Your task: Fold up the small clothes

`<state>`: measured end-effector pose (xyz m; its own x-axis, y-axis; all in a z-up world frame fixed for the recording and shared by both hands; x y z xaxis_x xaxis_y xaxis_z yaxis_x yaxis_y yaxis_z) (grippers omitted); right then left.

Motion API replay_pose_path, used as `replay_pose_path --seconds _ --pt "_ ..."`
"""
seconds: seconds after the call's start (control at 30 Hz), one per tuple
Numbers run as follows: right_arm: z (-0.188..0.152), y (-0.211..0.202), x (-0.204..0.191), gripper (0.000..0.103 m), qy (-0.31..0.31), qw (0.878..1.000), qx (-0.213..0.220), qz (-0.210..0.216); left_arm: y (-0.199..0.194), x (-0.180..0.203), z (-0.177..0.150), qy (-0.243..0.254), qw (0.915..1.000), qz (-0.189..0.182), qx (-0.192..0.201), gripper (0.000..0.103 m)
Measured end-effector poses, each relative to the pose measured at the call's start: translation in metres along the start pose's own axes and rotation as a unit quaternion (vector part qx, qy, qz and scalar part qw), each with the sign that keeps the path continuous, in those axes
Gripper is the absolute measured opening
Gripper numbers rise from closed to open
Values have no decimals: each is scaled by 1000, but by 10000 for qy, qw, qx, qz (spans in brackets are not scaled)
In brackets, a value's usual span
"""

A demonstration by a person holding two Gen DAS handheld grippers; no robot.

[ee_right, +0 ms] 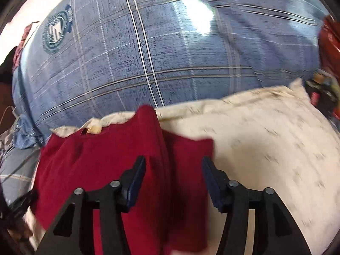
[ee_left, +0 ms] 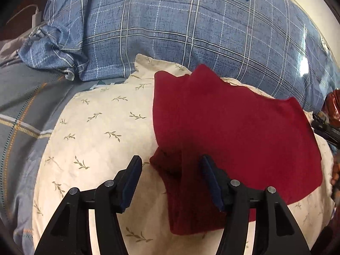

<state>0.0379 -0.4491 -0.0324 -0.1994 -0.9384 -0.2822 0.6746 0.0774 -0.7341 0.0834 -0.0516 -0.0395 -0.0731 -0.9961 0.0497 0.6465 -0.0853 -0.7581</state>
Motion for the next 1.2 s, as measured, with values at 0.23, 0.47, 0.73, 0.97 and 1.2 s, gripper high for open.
replay_pose_path --seconds 0.23,0.47,0.73,0.97,1.2 --pt "-52 -26 -17 60 319 9967 -224 708 -14 0 -12 -56 10000 4 -18 58" --pt "-85 -11 -48 37 -42 9956 -448 826 -31 -9 -16 -316 9994 58 -83 58" --pt "-78 -44 -54 6 -776 9960 -203 385 -34 -7 -24 -261 9996 94 -53 58" --pt "-89 -25 -46 18 -679 9959 -591 -16 -26 -6 -26 -127 9999 68 -68 59" --pt "-49 -31 -89 32 -155 9959 -159 875 -22 -5 -25 -102 9998 99 -131 60"
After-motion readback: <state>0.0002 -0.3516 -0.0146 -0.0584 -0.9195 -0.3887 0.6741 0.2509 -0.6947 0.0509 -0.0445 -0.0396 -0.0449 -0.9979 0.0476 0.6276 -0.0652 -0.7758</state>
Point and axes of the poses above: each gripper's, at about its wrist camera, not at the fingertips, and y roughly the way its jaws point, x to its right, z to its top, the point moved 6 cm from there along y, roughly the way its jaws point, and after that the axes turned 8 degrees about z, right-handed, at the moved point
